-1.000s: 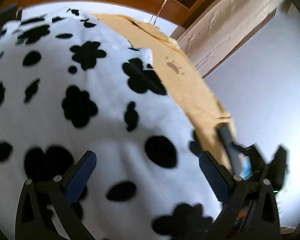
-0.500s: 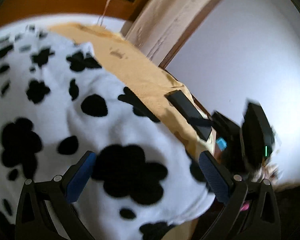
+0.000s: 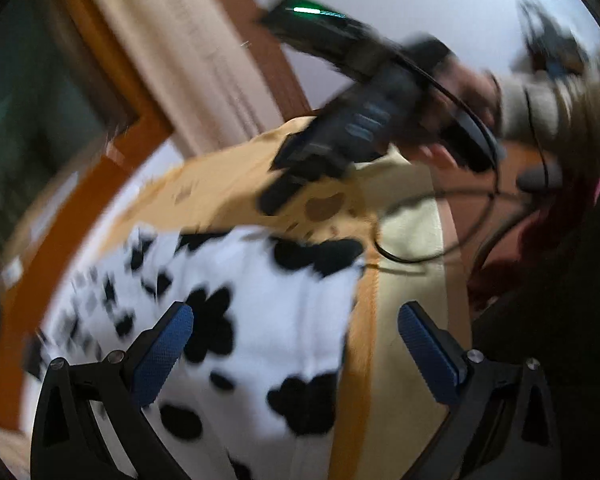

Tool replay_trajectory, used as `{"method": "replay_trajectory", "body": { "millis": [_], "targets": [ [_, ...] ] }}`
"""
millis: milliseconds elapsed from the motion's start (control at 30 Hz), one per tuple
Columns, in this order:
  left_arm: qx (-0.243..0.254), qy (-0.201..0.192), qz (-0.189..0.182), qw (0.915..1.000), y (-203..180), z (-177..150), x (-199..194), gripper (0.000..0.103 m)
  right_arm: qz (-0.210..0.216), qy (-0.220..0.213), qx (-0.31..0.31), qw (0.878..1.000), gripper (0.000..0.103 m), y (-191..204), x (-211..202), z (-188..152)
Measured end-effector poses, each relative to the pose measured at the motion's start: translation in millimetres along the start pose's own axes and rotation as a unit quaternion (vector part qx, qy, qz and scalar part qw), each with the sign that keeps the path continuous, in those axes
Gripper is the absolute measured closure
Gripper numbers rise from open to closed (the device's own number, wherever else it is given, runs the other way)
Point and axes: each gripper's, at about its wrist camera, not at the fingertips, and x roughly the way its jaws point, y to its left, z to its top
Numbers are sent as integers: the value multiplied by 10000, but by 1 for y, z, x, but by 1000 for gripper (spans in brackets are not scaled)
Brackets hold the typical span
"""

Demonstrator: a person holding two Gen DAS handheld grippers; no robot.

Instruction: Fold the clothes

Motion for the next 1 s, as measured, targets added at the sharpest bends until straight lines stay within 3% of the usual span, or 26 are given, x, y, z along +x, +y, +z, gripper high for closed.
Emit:
{"method": "replay_trajectory", "body": {
  "millis": [100, 200, 400, 567, 667, 833, 933, 1000],
  "targets": [
    [696, 6, 503, 9963, -23, 9, 13, 0, -54, -190, 267, 9994, 2, -15, -13, -1],
    [1041, 61, 989, 9896, -29, 14, 29, 0, -70, -385, 472, 9981, 2, -27, -27, -4],
    [1125, -213, 1509, 9819, -28, 21, 30, 3, -125, -615, 675, 9957, 2, -42, -41, -8],
    [1359, -108, 2034, 9696, -33, 24, 45, 3, -68, -668, 816, 9944, 2, -51, -39, -11],
    [1504, -36, 2064, 9668, -38, 22, 51, 3, -85, -674, 821, 9943, 2, -54, -40, -12],
    [1831, -232, 2408, 9529, -53, 25, 59, 2, -152, -744, 821, 9937, 2, -56, -42, -11],
    [1452, -406, 2344, 9604, -45, 33, 62, 2, -190, -780, 852, 9931, 2, -58, -42, -12],
    [864, -520, 2112, 9722, -29, 37, 59, 5, -211, -824, 819, 9930, 2, -56, -44, -12]
  ]
}}
